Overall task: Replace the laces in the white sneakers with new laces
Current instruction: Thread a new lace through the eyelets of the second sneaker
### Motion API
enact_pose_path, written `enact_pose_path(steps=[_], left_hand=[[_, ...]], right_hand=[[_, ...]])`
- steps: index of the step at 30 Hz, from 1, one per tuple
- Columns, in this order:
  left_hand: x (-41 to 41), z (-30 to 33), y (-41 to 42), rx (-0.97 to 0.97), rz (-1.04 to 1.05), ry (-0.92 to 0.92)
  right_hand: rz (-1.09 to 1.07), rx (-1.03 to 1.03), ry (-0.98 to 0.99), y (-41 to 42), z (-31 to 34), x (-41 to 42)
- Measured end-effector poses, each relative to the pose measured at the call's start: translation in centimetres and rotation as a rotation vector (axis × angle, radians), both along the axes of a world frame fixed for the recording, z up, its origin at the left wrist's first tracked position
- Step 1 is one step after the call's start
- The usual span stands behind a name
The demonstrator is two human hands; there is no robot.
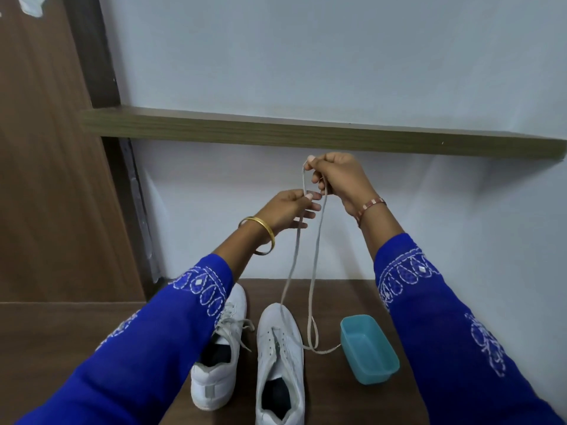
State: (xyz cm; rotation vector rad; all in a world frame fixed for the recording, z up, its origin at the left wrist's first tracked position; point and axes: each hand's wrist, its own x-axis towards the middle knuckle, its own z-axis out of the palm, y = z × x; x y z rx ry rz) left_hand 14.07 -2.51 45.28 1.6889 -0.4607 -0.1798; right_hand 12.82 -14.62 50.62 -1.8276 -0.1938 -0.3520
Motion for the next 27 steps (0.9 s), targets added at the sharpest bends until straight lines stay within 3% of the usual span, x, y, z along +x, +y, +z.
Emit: enact_pose_path(steps=[11, 15, 18, 22, 27], left_hand=[[0.0, -3.6, -0.1, -0.101, 0.013, 0.05], [-0.3, -3.3, -1.3, -0.135, 0.106, -0.009], [-0.9, -3.5, -2.0, -0.215, 0.033, 0.058], [-2.0, -5.4, -2.2, -0.137, -0.018, 0.072], [-0.7, -8.7, 0.2, -0.024, 0.076, 0.091]], right_hand=[[0.017, 0.085, 0.031, -0.7, 0.3, 0.6], [0.06, 0.277, -0.009, -0.1, 0.9, 0.7], [0.091, 0.537, 0.016, 0.2, 1.2, 1.1], [0.001, 0.739, 0.01, -0.5, 0.8, 1.3], [-0.154, 0.677, -0.04, -2.8, -0.2, 1.1]])
